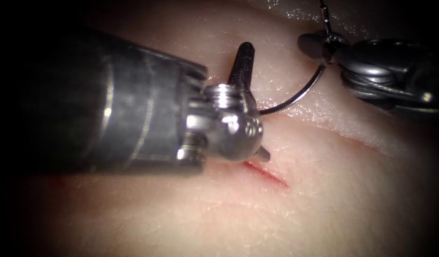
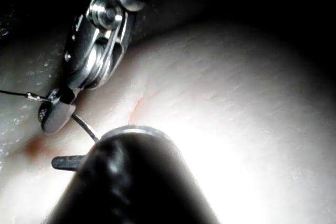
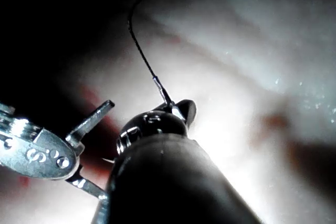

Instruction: Wound Closure

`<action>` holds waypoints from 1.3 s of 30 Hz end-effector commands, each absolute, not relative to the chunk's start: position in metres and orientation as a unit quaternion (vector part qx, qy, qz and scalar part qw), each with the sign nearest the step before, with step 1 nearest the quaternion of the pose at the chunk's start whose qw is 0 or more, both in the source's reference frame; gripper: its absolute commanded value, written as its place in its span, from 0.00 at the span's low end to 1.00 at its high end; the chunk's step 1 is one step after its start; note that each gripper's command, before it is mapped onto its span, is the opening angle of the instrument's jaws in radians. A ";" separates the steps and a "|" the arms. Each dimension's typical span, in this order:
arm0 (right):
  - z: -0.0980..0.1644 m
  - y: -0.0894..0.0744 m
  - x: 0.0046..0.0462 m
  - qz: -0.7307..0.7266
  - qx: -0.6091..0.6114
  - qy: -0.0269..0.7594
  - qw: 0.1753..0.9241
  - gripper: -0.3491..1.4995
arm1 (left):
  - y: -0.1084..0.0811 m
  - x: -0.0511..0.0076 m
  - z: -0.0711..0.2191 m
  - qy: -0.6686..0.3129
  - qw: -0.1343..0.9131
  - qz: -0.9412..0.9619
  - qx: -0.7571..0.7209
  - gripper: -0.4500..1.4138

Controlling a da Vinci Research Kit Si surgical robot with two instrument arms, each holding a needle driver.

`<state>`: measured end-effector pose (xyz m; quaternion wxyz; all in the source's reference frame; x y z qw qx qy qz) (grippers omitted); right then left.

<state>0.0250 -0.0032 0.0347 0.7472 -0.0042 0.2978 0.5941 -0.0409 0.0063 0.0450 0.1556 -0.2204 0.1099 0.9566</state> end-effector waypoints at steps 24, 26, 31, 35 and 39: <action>0.037 -0.002 0.0322 0.218 -0.003 0.450 0.866 0.00 | 0.007 -0.0285 0.048 -0.151 0.260 0.866 -0.399 0.67; 0.037 -0.002 0.0324 0.200 -0.006 0.453 0.869 0.00 | 0.007 -0.0286 0.049 -0.147 0.258 0.867 -0.400 0.63; 0.038 -0.002 0.0333 0.159 -0.022 0.458 0.874 0.00 | 0.006 -0.0286 0.051 -0.143 0.269 0.864 -0.401 0.38; 0.039 -0.001 0.0344 0.122 -0.031 0.466 0.876 0.00 | 0.005 -0.0286 0.053 -0.142 0.270 0.868 -0.393 0.30; 0.040 0.000 0.0360 0.070 -0.067 0.456 0.885 0.00 | 0.005 -0.0286 0.054 -0.145 0.272 0.874 -0.375 0.27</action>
